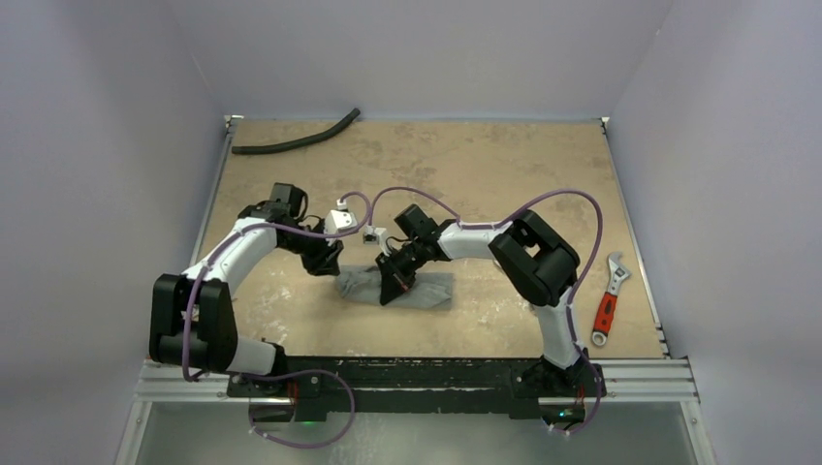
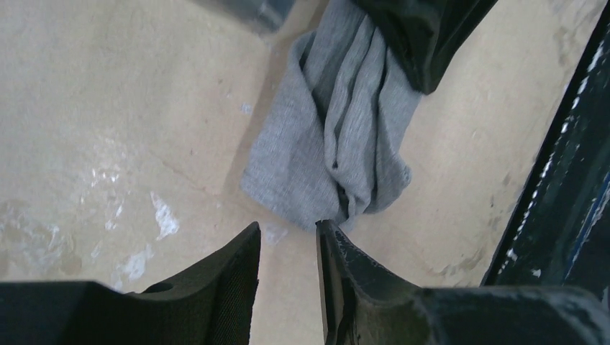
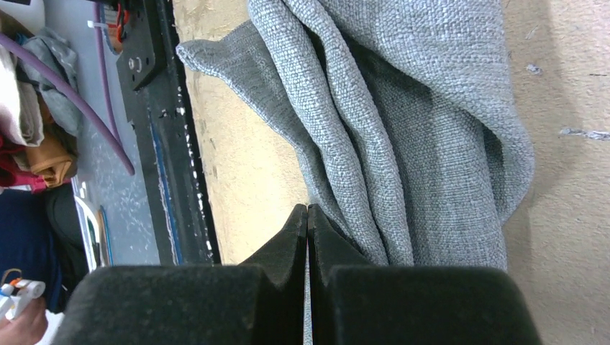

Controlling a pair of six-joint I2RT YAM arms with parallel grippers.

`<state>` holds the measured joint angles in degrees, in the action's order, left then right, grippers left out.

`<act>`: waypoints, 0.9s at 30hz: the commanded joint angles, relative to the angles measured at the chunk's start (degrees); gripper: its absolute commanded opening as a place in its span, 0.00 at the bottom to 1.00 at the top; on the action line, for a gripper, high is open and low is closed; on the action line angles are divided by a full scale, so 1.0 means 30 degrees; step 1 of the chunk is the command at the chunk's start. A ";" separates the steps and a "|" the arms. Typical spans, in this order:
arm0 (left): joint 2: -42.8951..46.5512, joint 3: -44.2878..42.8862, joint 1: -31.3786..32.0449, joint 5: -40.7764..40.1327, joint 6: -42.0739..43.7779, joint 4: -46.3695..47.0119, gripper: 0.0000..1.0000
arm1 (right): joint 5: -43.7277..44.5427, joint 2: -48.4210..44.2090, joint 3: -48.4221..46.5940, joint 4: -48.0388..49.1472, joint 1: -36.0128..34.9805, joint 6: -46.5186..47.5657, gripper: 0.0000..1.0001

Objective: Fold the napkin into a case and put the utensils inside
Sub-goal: Fold the 2/3-rectangle-folded napkin at the center of the board, then stuff the top corner of the smaller-rectangle-folded napkin into the folded napkin.

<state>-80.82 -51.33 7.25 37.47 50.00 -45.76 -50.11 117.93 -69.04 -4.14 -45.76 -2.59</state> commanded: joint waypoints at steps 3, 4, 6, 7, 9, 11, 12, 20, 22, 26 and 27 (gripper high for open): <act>-0.0139 -0.0075 0.1645 0.1824 -0.3219 0.2669 0.31 | 0.0972 -0.0795 -0.0331 -0.1768 -0.0040 0.1065 0.00; -0.0133 0.0050 0.1872 0.1346 -0.3658 0.3312 0.30 | 0.0886 -0.0826 -0.0297 -0.1628 -0.0022 0.1024 0.00; -0.0317 0.0202 0.2008 0.0721 -0.3954 0.4165 0.28 | 0.0715 -0.0974 -0.0118 -0.1316 -0.0038 0.0563 0.00; -0.0459 0.0242 0.2203 0.0308 -0.3970 0.4385 0.28 | 0.0733 -0.0973 -0.0032 -0.1146 -0.0025 0.0306 0.00; -0.0635 0.0545 0.2725 -0.0569 -0.4206 0.4870 0.26 | 0.0712 -0.0903 0.0004 -0.0902 -0.0039 0.0101 0.00; -0.0749 0.0823 0.3201 -0.1024 -0.4528 0.5319 0.26 | 0.0629 -0.0901 0.0110 -0.0426 -0.0040 -0.0273 0.00; -0.0806 0.0964 0.3348 -0.1199 -0.4748 0.5588 0.26 | 0.0521 -0.0927 0.0177 -0.0145 -0.0037 -0.0465 0.00; -0.1320 0.1922 0.3836 -0.1586 -0.4620 0.5987 0.26 | -0.0352 -0.0570 0.0459 0.1080 -0.0031 -0.1487 0.00; -0.1535 0.1837 0.3937 -0.1488 -0.4391 0.5812 0.26 | -0.0277 -0.0500 0.0600 0.1305 -0.0029 -0.1904 0.00; -0.1711 0.1762 0.4026 -0.1224 -0.4230 0.5467 0.27 | 0.0445 -0.0573 0.0791 0.1987 -0.0011 -0.2668 0.00; -0.1691 0.1788 0.4081 -0.1228 -0.4217 0.5442 0.26 | 0.0853 -0.0714 0.0829 0.2020 -0.0011 -0.2955 0.00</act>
<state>-85.76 -46.06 18.81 32.58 36.67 -29.21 -49.39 116.95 -67.26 -0.89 -45.80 -8.08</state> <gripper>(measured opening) 0.264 0.004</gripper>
